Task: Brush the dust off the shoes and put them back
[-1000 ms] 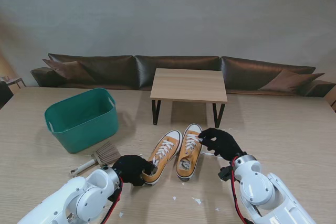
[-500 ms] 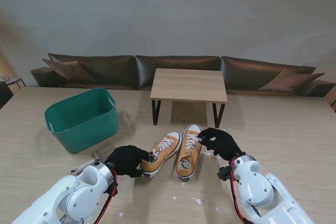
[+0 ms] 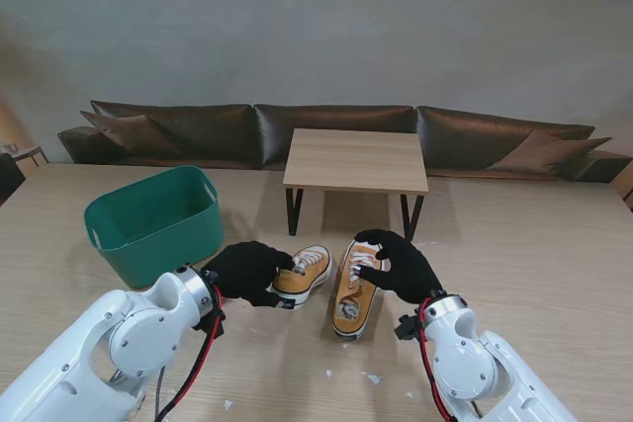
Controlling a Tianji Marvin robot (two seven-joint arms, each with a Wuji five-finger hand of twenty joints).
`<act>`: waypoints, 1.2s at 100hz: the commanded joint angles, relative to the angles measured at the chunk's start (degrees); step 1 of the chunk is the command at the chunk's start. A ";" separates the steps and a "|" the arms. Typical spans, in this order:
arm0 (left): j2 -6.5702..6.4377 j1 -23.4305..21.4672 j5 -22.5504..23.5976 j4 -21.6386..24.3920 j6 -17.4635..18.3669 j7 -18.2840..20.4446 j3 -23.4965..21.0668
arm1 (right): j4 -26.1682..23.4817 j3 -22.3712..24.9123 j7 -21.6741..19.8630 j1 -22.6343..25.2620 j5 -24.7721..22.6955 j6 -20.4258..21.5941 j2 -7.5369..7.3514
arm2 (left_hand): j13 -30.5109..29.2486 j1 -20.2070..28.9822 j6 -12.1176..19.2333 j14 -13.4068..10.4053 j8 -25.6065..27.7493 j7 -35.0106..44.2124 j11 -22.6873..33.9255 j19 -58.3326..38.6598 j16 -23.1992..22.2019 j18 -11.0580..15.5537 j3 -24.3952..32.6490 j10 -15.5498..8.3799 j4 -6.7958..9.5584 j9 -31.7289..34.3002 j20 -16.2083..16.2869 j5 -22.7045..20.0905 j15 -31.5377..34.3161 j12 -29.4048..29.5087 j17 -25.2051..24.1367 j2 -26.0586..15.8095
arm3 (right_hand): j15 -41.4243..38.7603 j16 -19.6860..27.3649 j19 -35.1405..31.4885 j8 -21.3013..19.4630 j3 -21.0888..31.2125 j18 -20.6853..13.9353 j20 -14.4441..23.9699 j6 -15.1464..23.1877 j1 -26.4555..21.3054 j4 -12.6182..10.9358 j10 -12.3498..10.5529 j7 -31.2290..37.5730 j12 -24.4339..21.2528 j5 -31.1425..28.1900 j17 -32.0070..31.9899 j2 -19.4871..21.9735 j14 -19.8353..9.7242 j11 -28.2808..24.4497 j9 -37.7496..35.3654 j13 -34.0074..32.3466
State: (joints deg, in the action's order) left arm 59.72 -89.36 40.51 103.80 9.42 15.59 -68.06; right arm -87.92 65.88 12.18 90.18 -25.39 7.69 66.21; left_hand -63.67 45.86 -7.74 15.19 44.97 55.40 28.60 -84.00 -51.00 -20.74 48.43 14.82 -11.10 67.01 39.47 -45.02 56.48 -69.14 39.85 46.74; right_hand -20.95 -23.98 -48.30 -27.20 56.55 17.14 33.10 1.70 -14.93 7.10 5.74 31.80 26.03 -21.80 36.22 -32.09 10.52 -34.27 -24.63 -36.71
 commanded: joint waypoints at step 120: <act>-0.88 11.64 -19.03 3.92 -3.71 12.10 3.21 | -1.39 -8.83 10.30 -3.01 -13.93 4.43 0.82 | -3.17 2.58 -3.88 -2.92 5.43 16.23 0.33 -0.39 -1.64 -1.29 0.55 -2.75 0.64 0.67 -0.69 -0.44 -0.35 -1.37 0.91 -5.23 | 1.99 3.43 19.69 -1.41 6.74 -3.77 -0.61 -4.64 8.33 4.62 -3.86 -3.73 -2.79 15.71 -30.33 -15.34 -4.00 -4.43 12.32 8.14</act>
State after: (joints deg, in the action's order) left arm 58.38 -78.24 22.18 107.30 5.74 26.68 -64.85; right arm -89.38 57.70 22.75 87.38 -38.58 11.69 66.45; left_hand -63.77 45.79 -9.62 15.62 45.08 57.91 29.51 -84.03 -51.83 -21.34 46.50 15.48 -12.32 67.44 38.80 -44.22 56.45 -69.92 39.95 44.79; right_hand -17.91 -19.73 -29.44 -29.38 62.68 15.34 31.17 -3.96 -8.27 10.45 3.02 25.11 22.69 -7.20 36.13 -46.39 6.50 -37.83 -12.18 -26.68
